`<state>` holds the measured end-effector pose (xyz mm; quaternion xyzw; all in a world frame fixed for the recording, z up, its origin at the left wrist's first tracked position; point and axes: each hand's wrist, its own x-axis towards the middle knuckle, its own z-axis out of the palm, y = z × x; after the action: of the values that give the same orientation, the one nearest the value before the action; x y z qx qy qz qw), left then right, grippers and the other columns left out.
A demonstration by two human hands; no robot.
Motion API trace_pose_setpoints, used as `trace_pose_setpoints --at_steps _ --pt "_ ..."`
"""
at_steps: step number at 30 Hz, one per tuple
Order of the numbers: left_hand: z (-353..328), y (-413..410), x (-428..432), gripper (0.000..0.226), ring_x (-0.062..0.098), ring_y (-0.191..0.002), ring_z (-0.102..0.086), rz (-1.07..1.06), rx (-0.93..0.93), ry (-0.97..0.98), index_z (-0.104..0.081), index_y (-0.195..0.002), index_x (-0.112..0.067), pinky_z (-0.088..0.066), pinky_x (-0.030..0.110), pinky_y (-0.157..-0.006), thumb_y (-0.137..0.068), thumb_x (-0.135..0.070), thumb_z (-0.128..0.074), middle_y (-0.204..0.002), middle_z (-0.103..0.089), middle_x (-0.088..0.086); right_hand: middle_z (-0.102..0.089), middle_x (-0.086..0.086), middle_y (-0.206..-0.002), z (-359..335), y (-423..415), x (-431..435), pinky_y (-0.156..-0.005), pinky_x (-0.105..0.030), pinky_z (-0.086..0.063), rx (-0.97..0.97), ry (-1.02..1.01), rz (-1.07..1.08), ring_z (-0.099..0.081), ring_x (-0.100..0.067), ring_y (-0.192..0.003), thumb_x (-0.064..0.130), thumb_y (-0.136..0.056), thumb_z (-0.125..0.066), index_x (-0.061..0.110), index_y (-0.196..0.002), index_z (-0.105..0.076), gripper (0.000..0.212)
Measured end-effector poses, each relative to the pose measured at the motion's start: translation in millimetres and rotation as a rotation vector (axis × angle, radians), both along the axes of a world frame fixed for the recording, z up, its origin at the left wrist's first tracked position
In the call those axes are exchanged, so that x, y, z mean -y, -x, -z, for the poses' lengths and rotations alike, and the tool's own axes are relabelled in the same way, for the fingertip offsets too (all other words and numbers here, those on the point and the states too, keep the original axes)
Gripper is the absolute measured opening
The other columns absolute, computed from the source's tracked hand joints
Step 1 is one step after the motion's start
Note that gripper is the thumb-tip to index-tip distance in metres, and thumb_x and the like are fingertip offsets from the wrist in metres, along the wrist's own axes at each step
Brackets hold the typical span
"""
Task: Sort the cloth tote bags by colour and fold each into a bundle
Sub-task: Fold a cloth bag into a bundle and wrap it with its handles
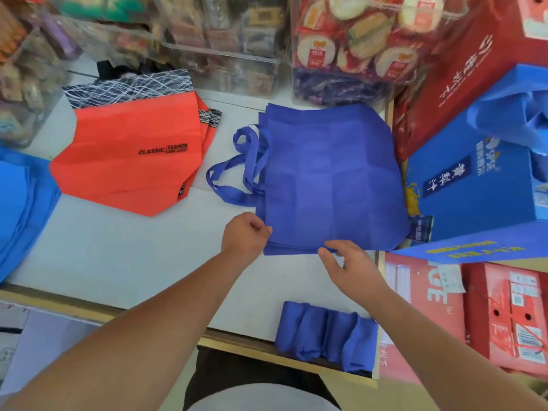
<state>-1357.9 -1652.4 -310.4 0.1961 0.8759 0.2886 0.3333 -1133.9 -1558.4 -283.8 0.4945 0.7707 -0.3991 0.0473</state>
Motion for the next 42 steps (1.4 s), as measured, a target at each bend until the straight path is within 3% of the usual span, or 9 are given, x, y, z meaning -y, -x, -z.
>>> trace_pose_setpoints --at_steps 4,11,17,22,27,30,35,39,42 --pt "-16.1 -3.6 -1.3 0.019 0.02 -0.077 -0.064 0.039 0.016 -0.114 -0.061 -0.075 -0.013 -0.055 0.036 -0.074 -0.089 -0.022 -0.07 -0.078 -0.064 0.0 -0.064 0.015 -0.118 -8.9 3.0 -3.4 -0.088 -0.026 -0.049 -0.068 -0.056 0.033 -0.061 -0.006 -0.105 0.049 -0.099 -0.054 0.026 -0.122 -0.068 0.035" --pt "-65.4 35.4 29.4 0.016 0.017 -0.074 -0.058 0.052 -0.079 -0.201 -0.057 -0.08 -0.011 -0.05 0.034 -0.072 -0.092 -0.018 -0.066 -0.077 -0.062 -0.001 -0.064 0.02 -0.101 -37.4 43.1 11.0 -0.084 -0.025 -0.047 -0.182 -0.203 -0.028 -0.054 -0.005 -0.102 0.043 -0.099 -0.056 0.028 -0.112 -0.07 0.024" --pt "-81.9 109.4 72.9 0.013 0.008 -0.054 -0.047 -0.009 -0.095 -0.244 -0.056 -0.075 -0.014 -0.039 0.027 -0.056 -0.084 -0.006 -0.063 -0.063 -0.056 -0.006 -0.057 0.019 -0.121 -41.8 105.1 56.9 -0.094 -0.02 -0.037 -0.218 -0.25 -0.054 -0.048 -0.007 -0.124 0.038 -0.099 -0.059 0.022 -0.117 -0.072 0.027" --pt "-85.6 193.6 114.1 0.022 0.015 -0.075 -0.062 0.205 -0.19 -0.201 -0.058 -0.092 -0.03 -0.05 0.03 -0.071 -0.082 -0.011 -0.058 -0.079 -0.064 -0.013 -0.053 0.007 -0.144 -33.1 165.5 104.3 -0.107 -0.026 -0.037 -0.115 -0.156 -0.042 -0.04 -0.011 -0.139 0.043 -0.1 -0.056 0.022 -0.129 -0.066 0.038" --pt "-82.1 285.4 118.0 0.026 0.029 -0.088 -0.063 0.304 -0.387 -0.169 -0.066 -0.098 -0.017 -0.05 0.038 -0.069 -0.077 -0.004 -0.057 -0.091 -0.068 0.001 -0.037 0.008 -0.159 -19.3 226.4 150.9 -0.117 -0.031 -0.031 0.002 0.016 -0.1 -0.025 -0.01 -0.149 0.054 -0.101 -0.048 0.029 -0.143 -0.053 0.049" --pt "-76.5 300.7 124.6 0.036 0.032 -0.105 -0.054 0.347 -0.485 -0.158 -0.066 -0.11 -0.008 -0.048 0.04 -0.085 -0.075 0.003 -0.06 -0.115 -0.06 0.011 -0.022 0.006 -0.167 -8.2 246.8 173.2 -0.123 -0.034 -0.019 0.111 0.076 -0.122 -0.009 -0.014 -0.155 0.059 -0.101 -0.043 0.032 -0.15 -0.046 0.056" --pt "-48.5 257.4 183.2 0.03 0.023 -0.12 -0.057 0.637 -0.186 -0.095 -0.067 -0.117 -0.012 -0.045 0.035 -0.1 -0.088 -0.018 -0.07 -0.13 -0.059 0.003 0.014 0.003 -0.169 11.8 265.3 188.3 -0.126 -0.046 0.0 0.369 0.112 -0.183 0.016 -0.032 -0.155 0.071 -0.098 -0.028 0.05 -0.156 -0.023 0.062" --pt "-17.2 235.3 226.6 0.037 0.012 -0.146 -0.034 0.813 -0.11 0.099 -0.06 -0.132 -0.021 -0.038 0.034 -0.113 -0.098 -0.034 -0.057 -0.16 -0.036 -0.005 0.009 -0.004 -0.17 21.2 284.5 198.9 -0.125 -0.049 0.003 0.337 0.146 -0.231 0.011 -0.034 -0.155 0.073 -0.096 -0.02 0.042 -0.16 -0.016 0.071" --pt "4.6 232.1 246.8 0.054 0.009 -0.155 -0.012 0.884 -0.113 0.146 -0.044 -0.151 -0.021 -0.027 0.032 -0.122 -0.102 -0.043 -0.051 -0.168 -0.019 -0.006 -0.006 0.009 -0.169 14.3 301.3 217.3 -0.124 -0.042 -0.011 0.223 0.255 -0.136 -0.003 -0.026 -0.154 0.07 -0.099 -0.028 0.042 -0.159 -0.02 0.067"
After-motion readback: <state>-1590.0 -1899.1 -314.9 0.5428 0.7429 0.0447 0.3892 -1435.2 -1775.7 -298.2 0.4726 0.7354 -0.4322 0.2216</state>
